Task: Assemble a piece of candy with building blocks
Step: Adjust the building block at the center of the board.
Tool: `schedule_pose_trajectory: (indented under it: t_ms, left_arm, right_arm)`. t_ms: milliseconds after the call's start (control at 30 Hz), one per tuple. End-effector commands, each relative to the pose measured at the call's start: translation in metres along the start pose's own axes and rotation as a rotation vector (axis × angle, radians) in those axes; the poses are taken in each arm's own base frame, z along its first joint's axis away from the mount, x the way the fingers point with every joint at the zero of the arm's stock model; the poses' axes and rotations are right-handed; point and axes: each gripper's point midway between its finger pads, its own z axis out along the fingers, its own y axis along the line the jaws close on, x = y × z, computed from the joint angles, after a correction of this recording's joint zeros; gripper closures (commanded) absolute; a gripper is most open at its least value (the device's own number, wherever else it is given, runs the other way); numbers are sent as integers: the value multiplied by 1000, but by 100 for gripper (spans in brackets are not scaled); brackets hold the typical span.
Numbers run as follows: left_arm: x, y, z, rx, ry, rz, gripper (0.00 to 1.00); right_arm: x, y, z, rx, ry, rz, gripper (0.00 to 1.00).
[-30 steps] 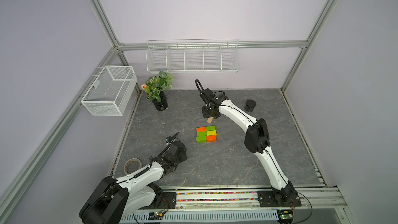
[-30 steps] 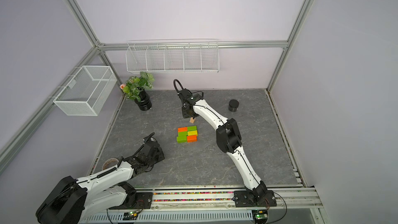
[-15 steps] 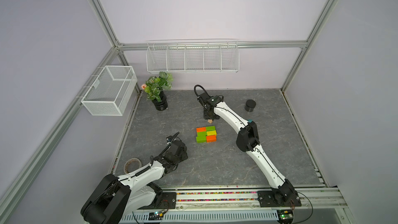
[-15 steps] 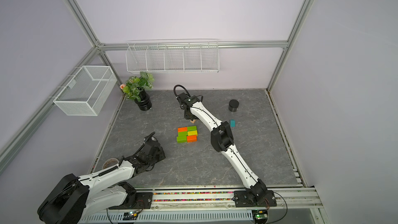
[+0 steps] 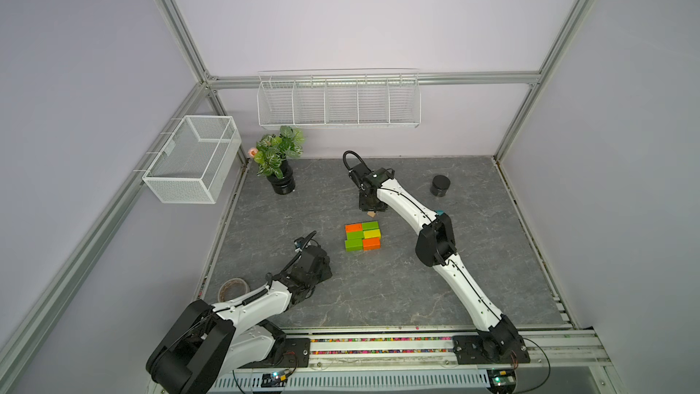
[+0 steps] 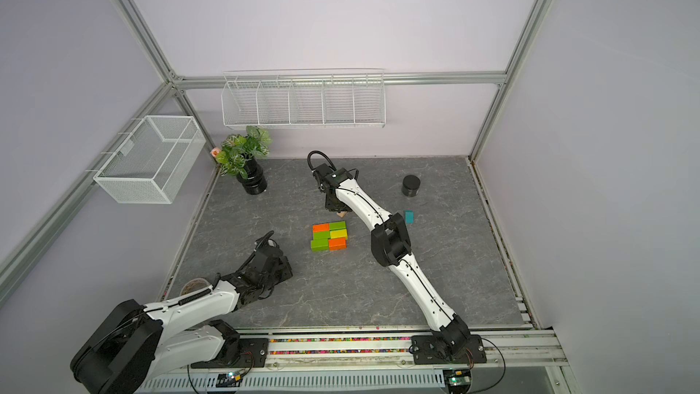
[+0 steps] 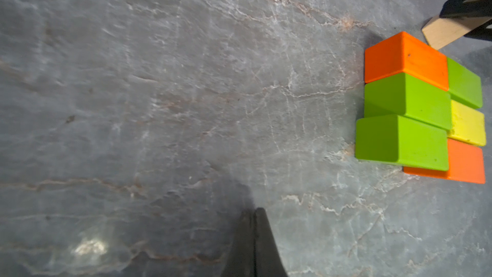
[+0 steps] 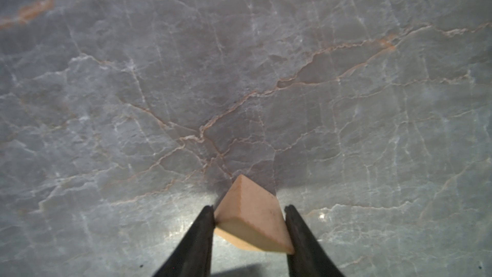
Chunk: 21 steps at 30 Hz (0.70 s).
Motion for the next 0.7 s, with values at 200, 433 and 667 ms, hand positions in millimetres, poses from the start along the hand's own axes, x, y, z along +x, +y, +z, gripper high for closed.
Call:
schedule_pose_trajectory:
  t_ms: [200, 433, 667]
  left_arm:
    - [24, 22, 5, -75, 97, 19, 100]
    - [26, 22, 9, -81, 112, 22, 100]
    - [29, 21, 12, -89, 131, 27, 100]
  right_arm:
    - [7, -2, 6, -17, 54, 7, 85]
    - [4, 14, 0, -118, 63, -17, 93]
    - [-18, 37, -37, -293, -51, -35, 93]
